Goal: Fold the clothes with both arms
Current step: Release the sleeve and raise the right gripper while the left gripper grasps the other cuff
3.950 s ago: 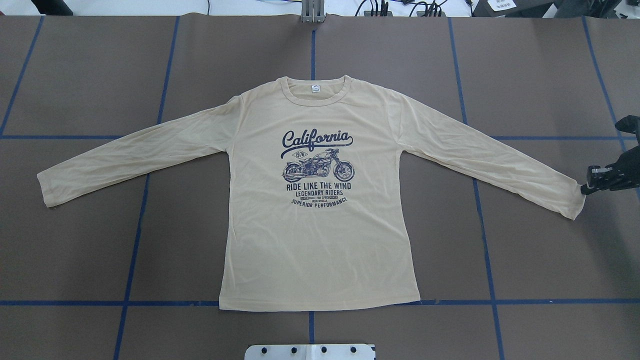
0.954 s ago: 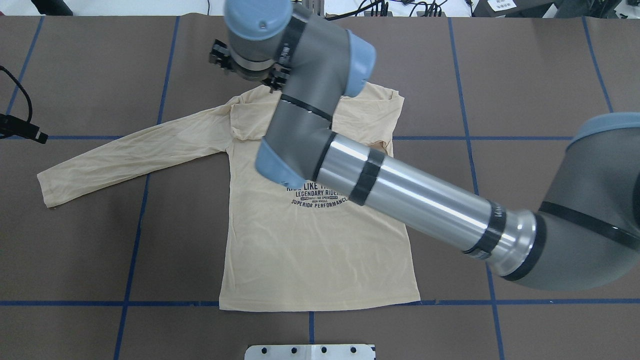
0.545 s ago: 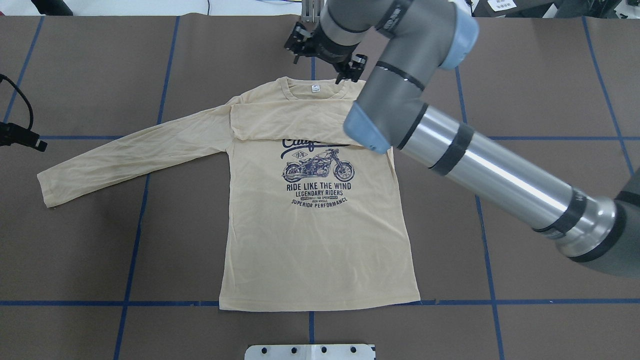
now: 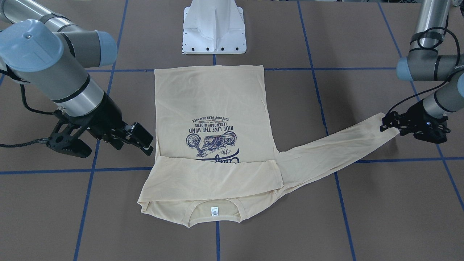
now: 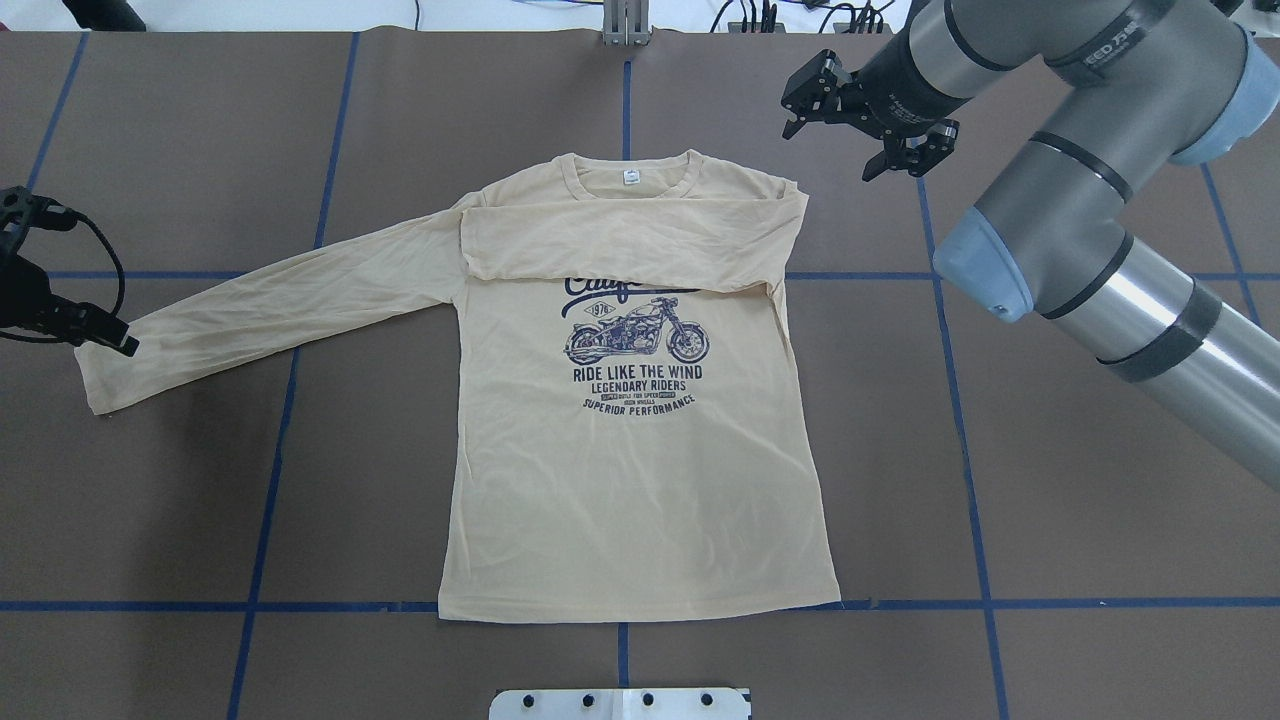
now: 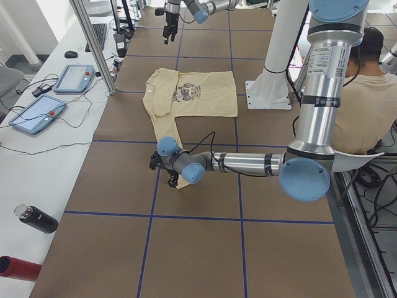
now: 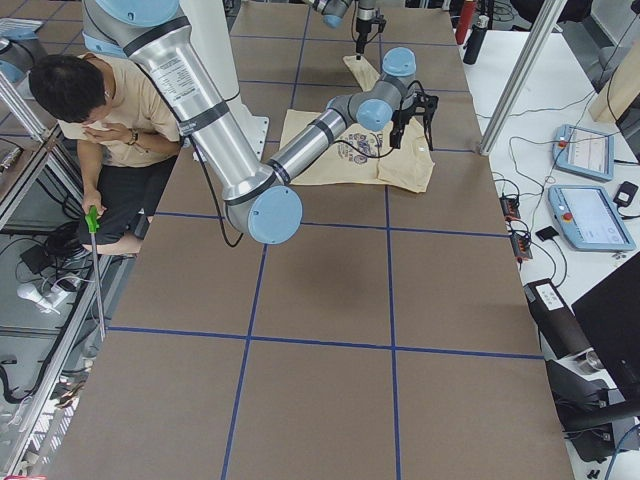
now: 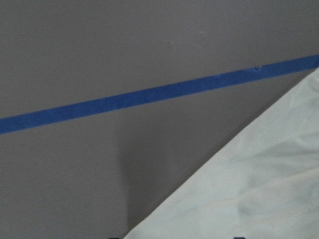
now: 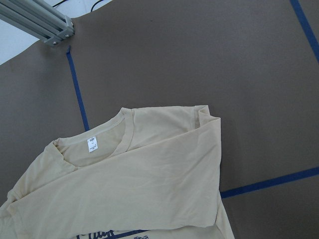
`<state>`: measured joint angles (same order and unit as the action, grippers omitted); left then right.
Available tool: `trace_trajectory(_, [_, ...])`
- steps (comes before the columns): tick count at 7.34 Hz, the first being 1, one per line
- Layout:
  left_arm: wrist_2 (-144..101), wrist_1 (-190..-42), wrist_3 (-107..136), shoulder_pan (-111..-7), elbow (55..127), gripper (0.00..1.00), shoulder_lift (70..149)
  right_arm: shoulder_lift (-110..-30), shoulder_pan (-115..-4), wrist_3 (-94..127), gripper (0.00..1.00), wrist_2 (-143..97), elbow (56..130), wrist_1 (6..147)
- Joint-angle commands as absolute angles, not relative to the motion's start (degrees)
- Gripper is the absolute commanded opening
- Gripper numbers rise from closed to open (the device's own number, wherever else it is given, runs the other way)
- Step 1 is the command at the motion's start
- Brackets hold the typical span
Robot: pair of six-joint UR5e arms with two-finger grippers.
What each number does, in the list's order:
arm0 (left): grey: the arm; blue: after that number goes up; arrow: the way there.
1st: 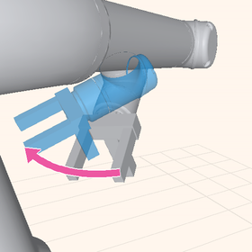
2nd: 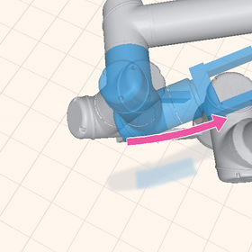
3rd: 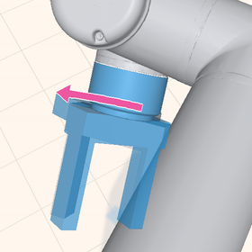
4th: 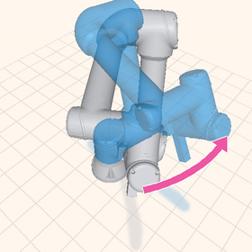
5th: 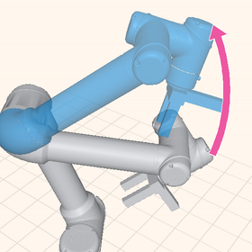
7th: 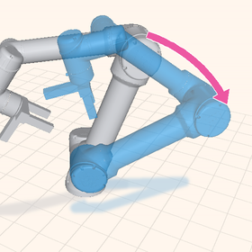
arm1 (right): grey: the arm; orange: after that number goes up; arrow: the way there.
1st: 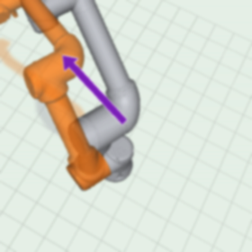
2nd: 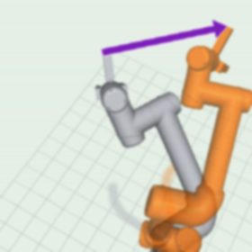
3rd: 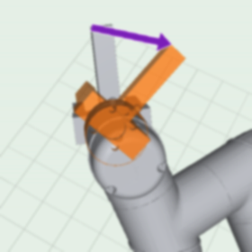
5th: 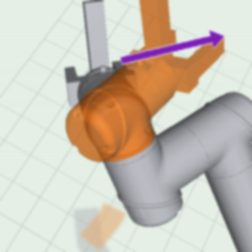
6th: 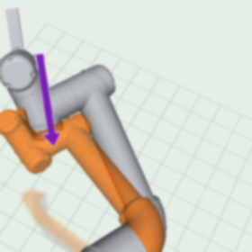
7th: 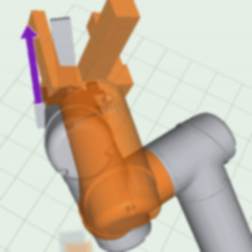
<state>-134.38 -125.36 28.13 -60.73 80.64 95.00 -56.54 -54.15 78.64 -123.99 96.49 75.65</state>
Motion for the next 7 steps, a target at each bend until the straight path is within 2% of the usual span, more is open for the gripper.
trace_trajectory(1, [-134.30,-124.98,27.43,-60.73,82.09,0.76,93.96,-58.35,-54.32,78.66,1.00,-123.40,99.22,75.67])
trace_trajectory(7, [-133.51,-125.24,27.25,-60.56,79.46,0.74,93.34,-59.94,-54.32,78.75,1.00,-123.14,101.86,75.76])
